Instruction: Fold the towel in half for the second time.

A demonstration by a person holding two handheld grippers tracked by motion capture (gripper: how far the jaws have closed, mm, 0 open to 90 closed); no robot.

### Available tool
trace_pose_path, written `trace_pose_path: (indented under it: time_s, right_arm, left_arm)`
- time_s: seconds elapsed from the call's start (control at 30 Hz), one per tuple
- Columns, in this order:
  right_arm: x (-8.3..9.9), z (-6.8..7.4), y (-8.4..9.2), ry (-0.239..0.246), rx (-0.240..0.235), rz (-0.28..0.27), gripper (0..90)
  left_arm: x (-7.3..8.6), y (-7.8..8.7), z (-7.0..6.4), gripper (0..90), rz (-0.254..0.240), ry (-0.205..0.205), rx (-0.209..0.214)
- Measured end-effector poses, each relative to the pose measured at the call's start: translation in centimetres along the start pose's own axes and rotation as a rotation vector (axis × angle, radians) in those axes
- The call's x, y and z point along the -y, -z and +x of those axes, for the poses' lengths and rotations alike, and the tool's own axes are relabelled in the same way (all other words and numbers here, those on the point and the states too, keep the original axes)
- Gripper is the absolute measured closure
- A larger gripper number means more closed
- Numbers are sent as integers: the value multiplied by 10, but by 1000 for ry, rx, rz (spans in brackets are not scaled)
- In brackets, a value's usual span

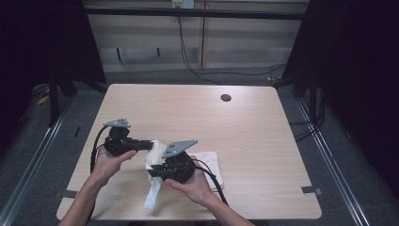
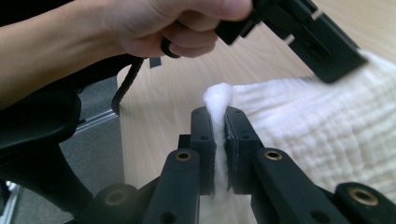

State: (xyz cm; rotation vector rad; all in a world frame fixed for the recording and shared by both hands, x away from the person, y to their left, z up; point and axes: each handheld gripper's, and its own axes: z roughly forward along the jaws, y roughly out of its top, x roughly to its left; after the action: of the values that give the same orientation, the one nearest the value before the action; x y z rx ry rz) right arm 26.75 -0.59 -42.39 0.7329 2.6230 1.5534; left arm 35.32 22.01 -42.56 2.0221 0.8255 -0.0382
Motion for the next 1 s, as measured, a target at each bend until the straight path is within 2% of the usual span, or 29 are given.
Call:
trace_pose_path:
  time_s: [0.07, 0.2, 0.27, 0.43, 0.47, 0.57, 0.77, 1.0]
  right_arm:
    - [-4, 3, -2, 13, 6, 1, 838]
    - [0, 1, -6, 0, 1, 1, 839]
    - [2, 1, -5, -8, 3, -16, 838]
    - [7, -2, 10, -21, 36, -49, 839]
    - [7, -2, 13, -21, 42, -53, 839]
    - [11, -6, 25, -31, 58, -58, 839]
    - [22, -19, 34, -69, 52, -64, 838]
    - [27, -24, 47, -86, 67, -79, 838]
  left_arm:
    - [1, -2, 0, 863, -12, 4, 9]
    - [3, -8, 0, 863, -20, 9, 17]
    - [2, -9, 0, 863, -23, 7, 12]
    - [-5, -16, -5, 863, -24, 4, 17]
    - [-7, -19, -6, 863, -25, 2, 38]
    - [-11, -29, -9, 863, -16, -4, 42]
    - [-22, -43, -11, 862, -2, -21, 56]
    - [-28, -55, -17, 862, 7, -29, 70]
